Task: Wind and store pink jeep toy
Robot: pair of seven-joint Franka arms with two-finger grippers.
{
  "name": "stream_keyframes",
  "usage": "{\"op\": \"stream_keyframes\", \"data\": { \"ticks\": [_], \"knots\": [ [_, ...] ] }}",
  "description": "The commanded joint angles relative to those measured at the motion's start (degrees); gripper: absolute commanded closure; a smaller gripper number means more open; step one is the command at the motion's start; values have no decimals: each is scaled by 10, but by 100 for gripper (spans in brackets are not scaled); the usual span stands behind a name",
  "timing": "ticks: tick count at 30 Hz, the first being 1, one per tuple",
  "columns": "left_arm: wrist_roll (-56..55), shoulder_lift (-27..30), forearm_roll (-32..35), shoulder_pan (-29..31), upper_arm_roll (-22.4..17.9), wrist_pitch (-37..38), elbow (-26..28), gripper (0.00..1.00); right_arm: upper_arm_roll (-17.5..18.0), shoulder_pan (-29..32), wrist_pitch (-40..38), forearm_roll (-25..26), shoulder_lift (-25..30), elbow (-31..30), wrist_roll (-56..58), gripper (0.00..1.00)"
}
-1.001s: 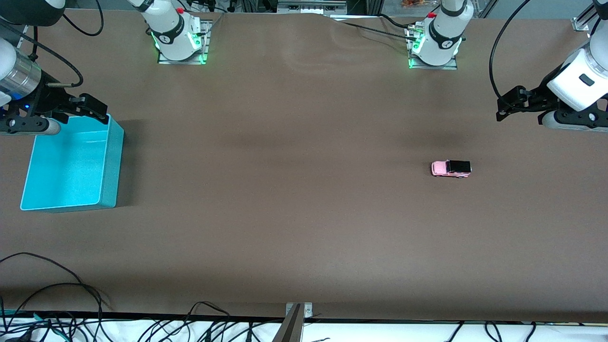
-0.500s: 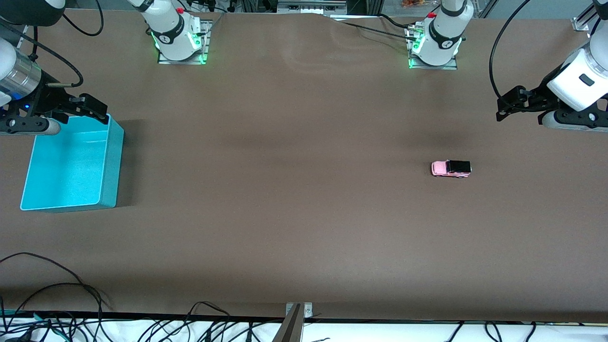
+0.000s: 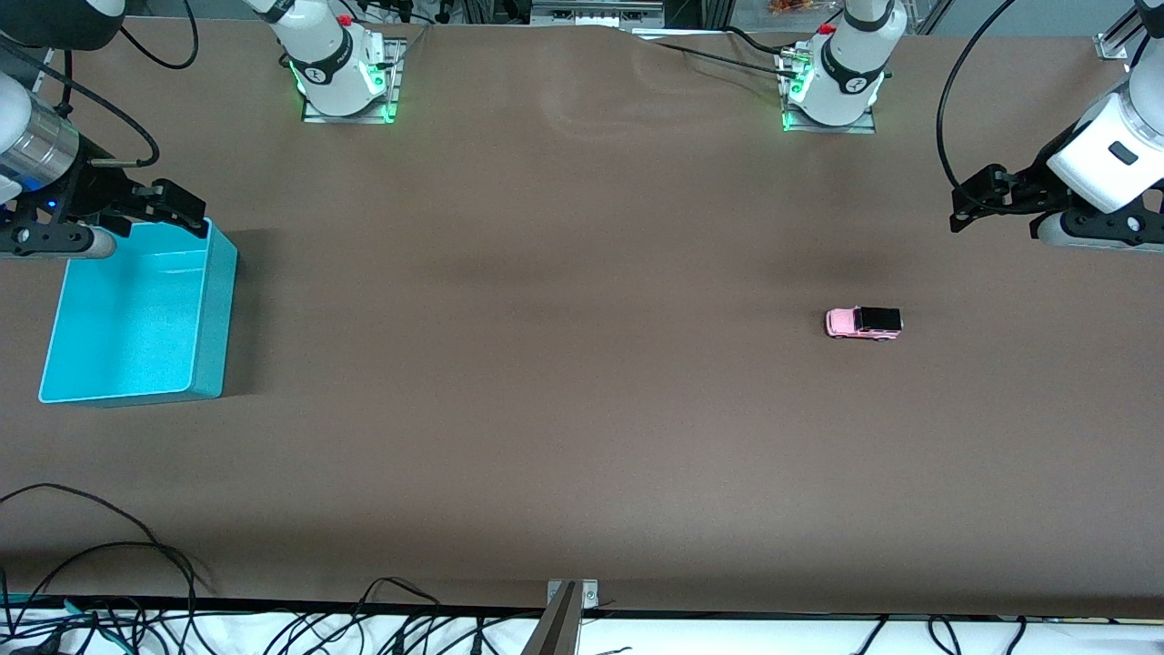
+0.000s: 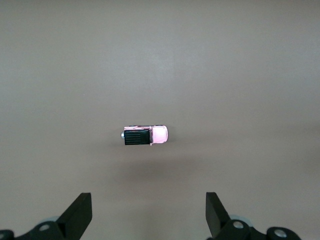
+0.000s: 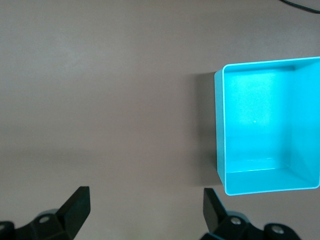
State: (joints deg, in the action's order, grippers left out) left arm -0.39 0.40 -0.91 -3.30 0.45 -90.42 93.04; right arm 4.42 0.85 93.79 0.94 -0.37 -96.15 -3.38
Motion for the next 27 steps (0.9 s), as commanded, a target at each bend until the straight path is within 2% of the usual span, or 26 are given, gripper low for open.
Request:
{"op": "stream_keyframes", "data": {
  "ticks": [1,27],
  "knots": [
    [7,-8,-4,0,1,13,-21,0,0,1,-4,-4,-6,15,0,0],
    [7,-9,-9,0,1,13,-19,0,0,1,-4,-4,-6,15,1,0]
  ]
}}
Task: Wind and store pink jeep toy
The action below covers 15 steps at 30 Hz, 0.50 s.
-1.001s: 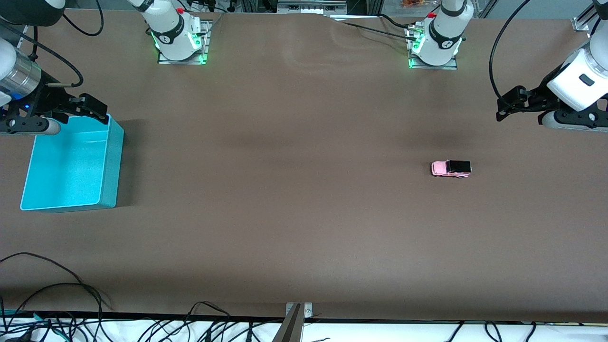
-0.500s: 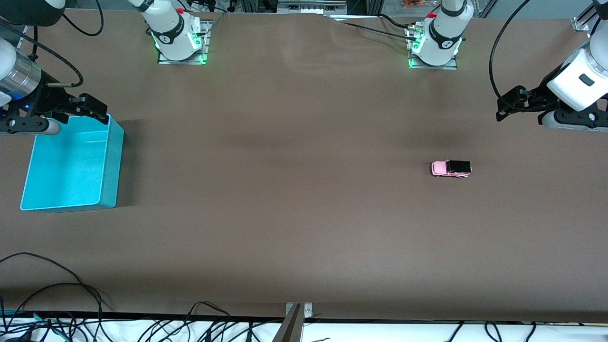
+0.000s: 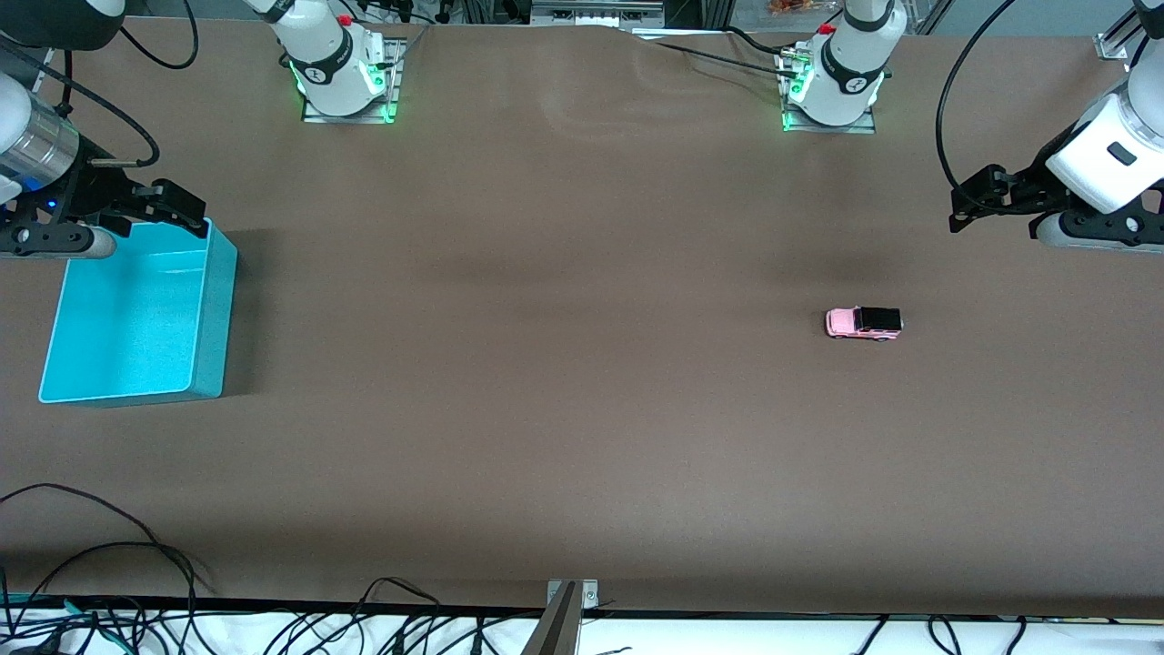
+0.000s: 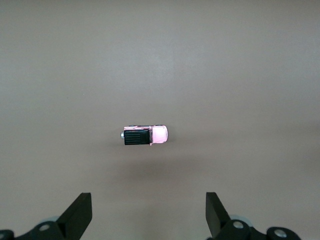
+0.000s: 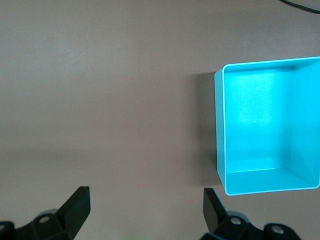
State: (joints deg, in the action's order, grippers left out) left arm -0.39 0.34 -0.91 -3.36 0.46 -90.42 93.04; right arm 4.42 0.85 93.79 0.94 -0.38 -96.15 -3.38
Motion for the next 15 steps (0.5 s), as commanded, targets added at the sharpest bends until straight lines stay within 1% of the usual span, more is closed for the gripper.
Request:
{"op": "stream_keyframes", "data": {
  "ticks": [1,4,7,15],
  "knots": [
    [7,-11,-7,-1,2,13,-19,0,0,2,-4,-4,-6,14,1,0],
    [7,-28,-3,-2,9,14,-20,0,0,2,-4,-4,-6,14,1,0],
    [7,-28,-2,-2,16,13,-20,0,0,2,-4,-4,-6,15,1,0],
    [7,-29,-2,-4,16,13,-20,0,0,1,-5,-4,-6,15,0,0]
  ]
}}
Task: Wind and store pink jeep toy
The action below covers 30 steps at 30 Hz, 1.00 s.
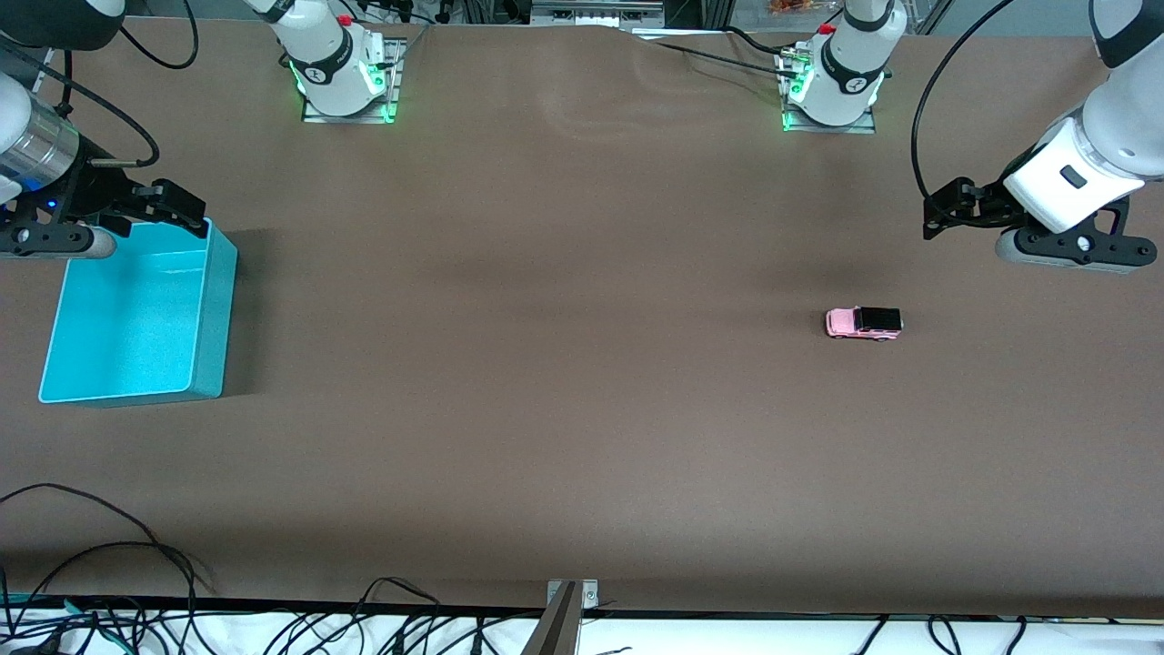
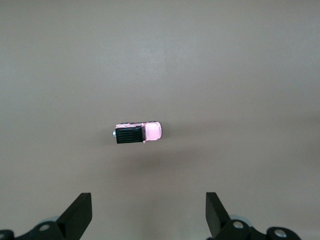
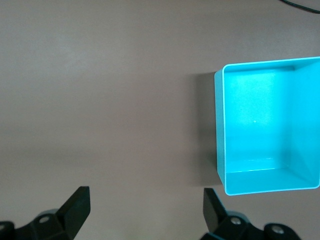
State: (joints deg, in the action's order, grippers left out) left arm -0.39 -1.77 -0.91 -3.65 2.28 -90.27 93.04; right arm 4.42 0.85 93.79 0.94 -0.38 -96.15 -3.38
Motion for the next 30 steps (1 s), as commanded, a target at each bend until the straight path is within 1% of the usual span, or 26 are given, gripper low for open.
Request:
{"op": "stream_keyframes", "data": {
  "ticks": [1,13,21,30],
  "knots": [
    [7,-8,-2,0,-2,11,-20,0,0,1,-5,-4,-6,15,0,0],
    [9,-7,-4,4,-3,10,-21,0,0,1,-5,-4,-6,15,0,0],
    [9,-36,-3,5,-3,12,-20,0,0,1,-5,-4,-6,15,0,0],
    [108,-77,-1,9,-8,7,-20,0,0,1,-5,-4,-6,14,0,0]
  ]
}}
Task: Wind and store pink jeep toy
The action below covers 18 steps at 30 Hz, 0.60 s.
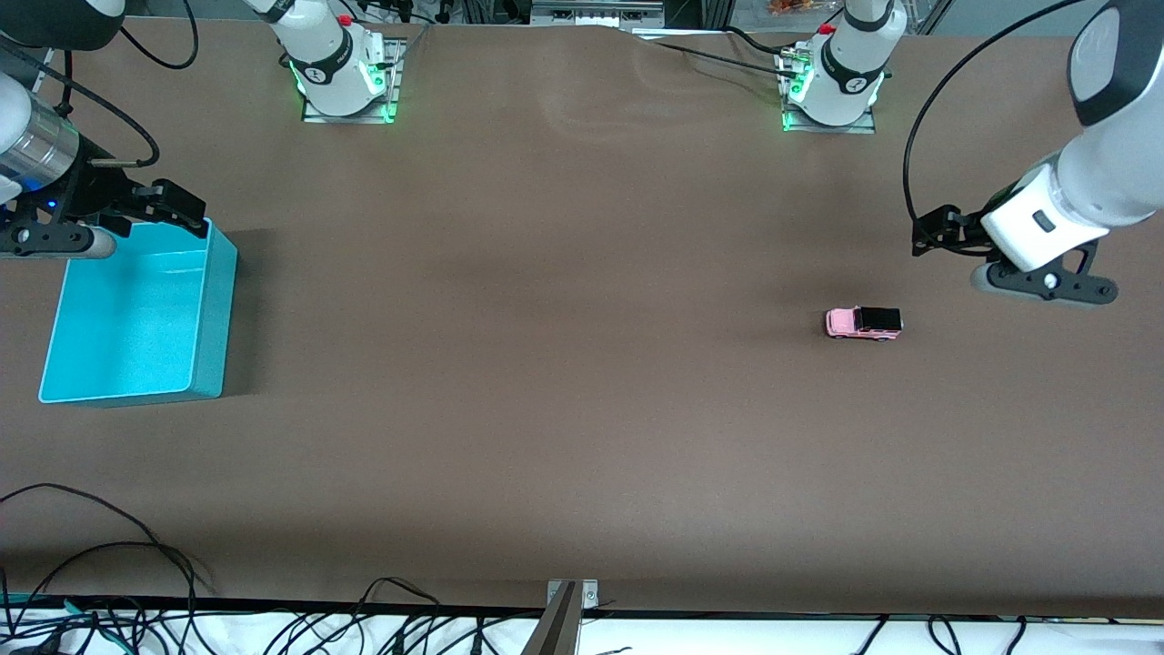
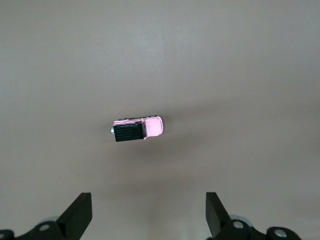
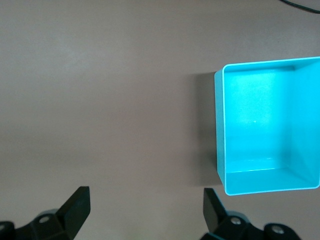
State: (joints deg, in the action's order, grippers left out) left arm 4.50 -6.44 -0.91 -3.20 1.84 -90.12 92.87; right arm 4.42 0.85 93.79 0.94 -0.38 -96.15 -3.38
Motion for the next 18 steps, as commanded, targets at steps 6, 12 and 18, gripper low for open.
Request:
{"op": "stream_keyframes", "data": {
  "ticks": [6,12,18],
  "knots": [
    [132,-66,-8,22,-3,1,-18,0,0,1,-5,-4,-6,15,0,0],
    [227,-94,-8,28,-3,-4,-9,0,0,2,-5,-4,-6,14,0,0],
    [341,-118,-2,30,-3,-29,9,0,0,2,-5,-4,-6,15,0,0]
  ]
}}
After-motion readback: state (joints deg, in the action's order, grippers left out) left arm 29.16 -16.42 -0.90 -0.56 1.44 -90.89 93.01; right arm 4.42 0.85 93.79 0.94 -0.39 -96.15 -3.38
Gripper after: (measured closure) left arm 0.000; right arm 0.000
